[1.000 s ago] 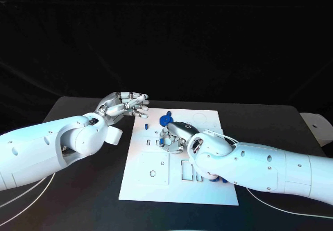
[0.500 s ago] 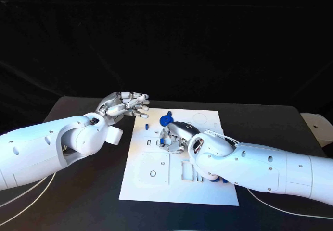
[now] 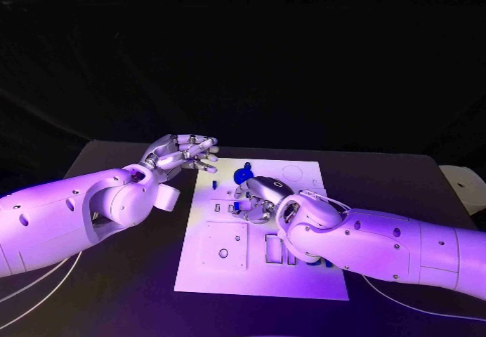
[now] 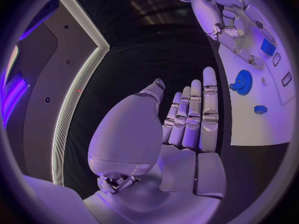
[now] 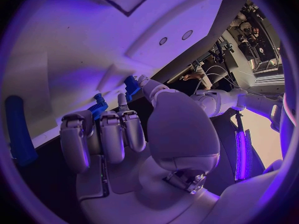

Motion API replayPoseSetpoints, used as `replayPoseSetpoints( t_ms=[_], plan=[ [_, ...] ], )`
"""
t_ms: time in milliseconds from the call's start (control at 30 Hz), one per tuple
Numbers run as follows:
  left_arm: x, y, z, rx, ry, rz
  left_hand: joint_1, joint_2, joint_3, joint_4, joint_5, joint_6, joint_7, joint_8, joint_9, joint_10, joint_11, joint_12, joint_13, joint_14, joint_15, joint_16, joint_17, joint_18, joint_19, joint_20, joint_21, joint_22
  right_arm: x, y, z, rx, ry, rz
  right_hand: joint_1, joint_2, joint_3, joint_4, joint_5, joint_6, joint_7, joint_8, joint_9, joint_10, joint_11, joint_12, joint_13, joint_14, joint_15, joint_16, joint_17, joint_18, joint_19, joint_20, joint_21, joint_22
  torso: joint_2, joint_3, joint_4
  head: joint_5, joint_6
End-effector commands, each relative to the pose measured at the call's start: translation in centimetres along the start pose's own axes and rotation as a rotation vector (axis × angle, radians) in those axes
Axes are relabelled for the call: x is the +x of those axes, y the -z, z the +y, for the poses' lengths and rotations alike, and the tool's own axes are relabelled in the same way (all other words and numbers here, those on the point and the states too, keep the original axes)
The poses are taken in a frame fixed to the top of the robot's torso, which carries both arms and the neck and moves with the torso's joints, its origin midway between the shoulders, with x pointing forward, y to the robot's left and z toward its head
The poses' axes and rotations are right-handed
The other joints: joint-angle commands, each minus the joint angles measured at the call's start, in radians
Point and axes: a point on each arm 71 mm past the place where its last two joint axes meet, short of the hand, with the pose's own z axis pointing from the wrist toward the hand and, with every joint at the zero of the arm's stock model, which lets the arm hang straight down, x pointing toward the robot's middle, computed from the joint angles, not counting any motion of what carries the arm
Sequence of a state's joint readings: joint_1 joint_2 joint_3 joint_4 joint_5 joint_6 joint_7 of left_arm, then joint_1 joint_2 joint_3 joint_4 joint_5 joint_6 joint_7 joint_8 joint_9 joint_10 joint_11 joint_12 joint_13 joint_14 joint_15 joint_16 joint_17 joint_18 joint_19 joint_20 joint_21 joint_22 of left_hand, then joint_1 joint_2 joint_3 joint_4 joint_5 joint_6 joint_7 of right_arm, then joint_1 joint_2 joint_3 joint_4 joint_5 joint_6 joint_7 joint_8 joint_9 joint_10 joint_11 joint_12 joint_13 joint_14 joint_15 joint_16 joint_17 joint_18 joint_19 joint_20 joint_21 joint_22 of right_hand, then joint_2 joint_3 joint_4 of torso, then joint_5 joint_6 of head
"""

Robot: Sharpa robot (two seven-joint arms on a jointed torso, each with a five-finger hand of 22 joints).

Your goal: Assemble the parts on the task board

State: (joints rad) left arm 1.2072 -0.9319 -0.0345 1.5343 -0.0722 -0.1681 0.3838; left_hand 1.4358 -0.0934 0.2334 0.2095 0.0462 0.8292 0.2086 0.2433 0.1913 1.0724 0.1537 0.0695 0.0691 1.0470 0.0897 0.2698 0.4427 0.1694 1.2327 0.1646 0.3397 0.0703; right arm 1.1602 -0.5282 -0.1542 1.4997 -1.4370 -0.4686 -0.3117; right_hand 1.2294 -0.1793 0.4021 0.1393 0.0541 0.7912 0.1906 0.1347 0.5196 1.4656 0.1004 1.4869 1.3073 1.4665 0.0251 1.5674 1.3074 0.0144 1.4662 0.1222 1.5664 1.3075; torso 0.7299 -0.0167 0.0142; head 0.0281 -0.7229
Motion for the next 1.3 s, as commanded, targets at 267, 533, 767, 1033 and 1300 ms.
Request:
replayPoseSetpoints(
  t_ms=[267,533,767,1033,1300],
  plan=[
    [0.2,-0.2,0.4,-0.046,-0.134,0.063,-0.033,0.015,-0.018,0.038,0.004,0.030,-0.002,0.009,0.010,0.075,-0.019,0.035,0.020,0.089,-0.024,0.078,0.076,0.013,0.072,-0.021,0.031,0.015,-3.4,2.9,-1.1,-0.091,-0.169,-0.131,0.019,0.023,-0.030,0.027,-0.005,-0.019,0.004,-0.019,-0.004,-0.002,0.010,-0.011,0.170,0.104,0.009,0.003,0.263,-0.014,0.105,0.013,0.004,0.263,-0.004,-0.0010,-0.0056,0.005,0.000],
    [0.3,-0.7,1.1,-0.122,-0.290,0.146,0.011,0.072,-0.013,0.023,0.004,0.024,-0.036,0.119,0.085,0.094,-0.045,0.208,0.139,0.128,-0.067,0.379,0.325,0.003,0.146,-0.065,0.224,0.129,-7.3,5.2,-3.6,-0.076,-0.372,-0.089,0.047,0.044,-0.031,0.029,0.002,0.007,0.004,-0.005,0.002,-0.006,0.010,-0.014,0.167,0.104,0.009,0.003,0.263,-0.014,0.105,0.014,0.004,0.263,-0.015,0.0012,-0.0116,0.014,-0.004],
    [1.0,-1.0,1.7,-0.219,-0.431,0.255,0.014,0.164,-0.007,0.063,0.007,-0.229,-0.001,0.371,0.259,-0.285,-0.015,0.605,0.452,0.083,-0.031,0.886,0.700,-0.037,0.099,-0.038,0.714,0.627,-9.9,6.8,-6.5,-0.010,-0.432,-0.104,0.051,0.048,-0.031,0.029,0.003,0.010,0.003,-0.003,0.002,-0.004,0.009,-0.011,0.169,0.104,0.009,0.003,0.263,-0.014,0.105,0.013,0.004,0.263,-0.027,0.0053,-0.0163,0.023,-0.008],
    [1.8,-1.4,1.8,-0.349,-0.621,0.340,-0.191,0.164,-0.104,0.084,0.003,-0.233,-0.017,0.477,0.292,-0.270,-0.037,0.838,0.563,0.407,-0.049,1.187,0.983,-0.117,0.256,-0.043,1.102,1.213,-11.1,7.7,-8.9,0.048,-0.435,-0.127,0.054,0.050,-0.031,0.029,0.004,0.014,0.002,0.000,0.003,0.000,0.009,-0.008,0.171,0.104,0.008,0.003,0.263,-0.014,0.105,0.013,0.004,0.263,-0.034,0.0104,-0.0157,0.031,-0.013],
    [2.4,-2.6,0.9,-0.434,-0.767,0.373,-0.108,0.208,-0.134,0.082,0.003,-0.263,-0.034,0.540,0.300,-0.270,-0.059,0.842,0.519,0.342,-0.073,0.995,0.769,-0.107,0.219,-0.063,1.085,1.172,-11.7,8.0,-10.3,0.084,-0.414,-0.143,0.055,0.050,-0.032,0.029,0.004,0.017,0.002,0.002,0.004,0.002,0.008,-0.006,0.173,0.104,0.008,0.003,0.263,-0.014,0.105,0.013,0.004,0.263,-0.037,0.0119,-0.0157,0.034,-0.020]
  ],
)
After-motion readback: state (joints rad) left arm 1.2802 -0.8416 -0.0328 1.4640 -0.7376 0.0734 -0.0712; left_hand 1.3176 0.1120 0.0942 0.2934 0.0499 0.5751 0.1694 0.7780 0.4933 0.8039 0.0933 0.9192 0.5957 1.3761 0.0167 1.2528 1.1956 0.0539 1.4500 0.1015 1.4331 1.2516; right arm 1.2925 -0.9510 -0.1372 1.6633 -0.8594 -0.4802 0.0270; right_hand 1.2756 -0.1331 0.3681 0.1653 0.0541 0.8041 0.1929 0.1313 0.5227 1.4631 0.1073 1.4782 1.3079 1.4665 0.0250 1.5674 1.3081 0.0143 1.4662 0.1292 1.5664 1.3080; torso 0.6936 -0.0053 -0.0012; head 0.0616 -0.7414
